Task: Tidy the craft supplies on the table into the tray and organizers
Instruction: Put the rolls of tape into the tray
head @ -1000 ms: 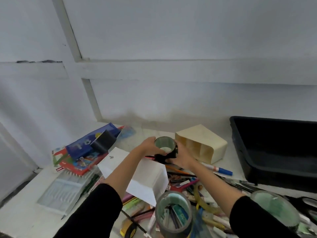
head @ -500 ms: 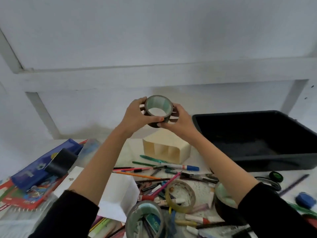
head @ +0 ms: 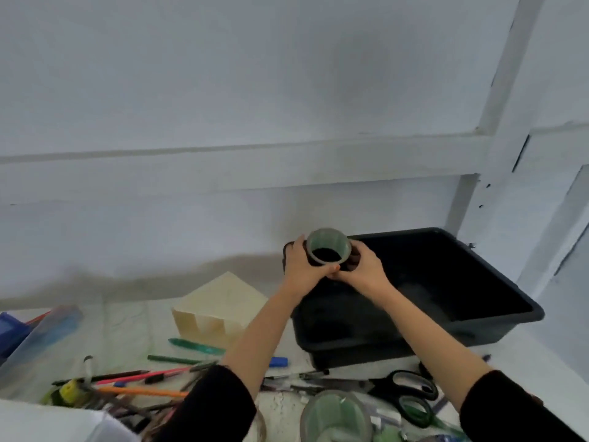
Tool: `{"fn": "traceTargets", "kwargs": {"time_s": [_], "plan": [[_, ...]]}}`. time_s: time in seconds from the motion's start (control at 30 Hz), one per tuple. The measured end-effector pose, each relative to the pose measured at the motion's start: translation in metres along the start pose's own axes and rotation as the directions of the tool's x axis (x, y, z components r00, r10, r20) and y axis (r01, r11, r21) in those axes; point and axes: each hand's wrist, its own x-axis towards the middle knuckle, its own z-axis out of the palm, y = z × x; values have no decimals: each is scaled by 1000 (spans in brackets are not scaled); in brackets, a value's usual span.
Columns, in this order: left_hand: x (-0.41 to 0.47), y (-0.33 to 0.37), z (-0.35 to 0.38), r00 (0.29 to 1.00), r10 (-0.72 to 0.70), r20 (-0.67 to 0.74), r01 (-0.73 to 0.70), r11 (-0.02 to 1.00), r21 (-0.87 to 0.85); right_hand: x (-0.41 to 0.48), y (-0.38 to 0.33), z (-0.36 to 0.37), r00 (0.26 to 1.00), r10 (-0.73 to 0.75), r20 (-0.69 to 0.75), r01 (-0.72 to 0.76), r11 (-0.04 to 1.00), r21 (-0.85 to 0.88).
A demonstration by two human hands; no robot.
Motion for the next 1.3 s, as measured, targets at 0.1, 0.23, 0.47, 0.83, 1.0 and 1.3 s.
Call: {"fn": "traceTargets", "kwargs": {"time_s": [0.1, 0.23, 0.47, 0.83, 1.0, 1.3], "plan": [[9, -31, 30, 997, -78, -28, 79, 995, 52, 11, 25, 0, 995, 57, 80, -49, 993, -104], [19, -41, 48, 981, -192, -22, 193, 966, 174, 32, 47, 9, 970, 131, 206, -88, 975, -206], [34, -51, 61, 964, -215, -155, 255, 912, 321, 49, 62, 24, 957, 134, 256, -76, 971, -226], [3, -26, 36, 978, 58, -201, 54, 858, 511, 47, 60, 3, 849, 436, 298, -420, 900, -120], [-41, -8, -54, 929, 43, -367, 110, 916, 386, 16, 15, -76, 904, 252, 346, -234, 968, -95], [-156, -9, -129, 933, -183, -310, 287, 898, 334, -84, -26, -81, 924, -8, 383, -20, 997, 70]]}}
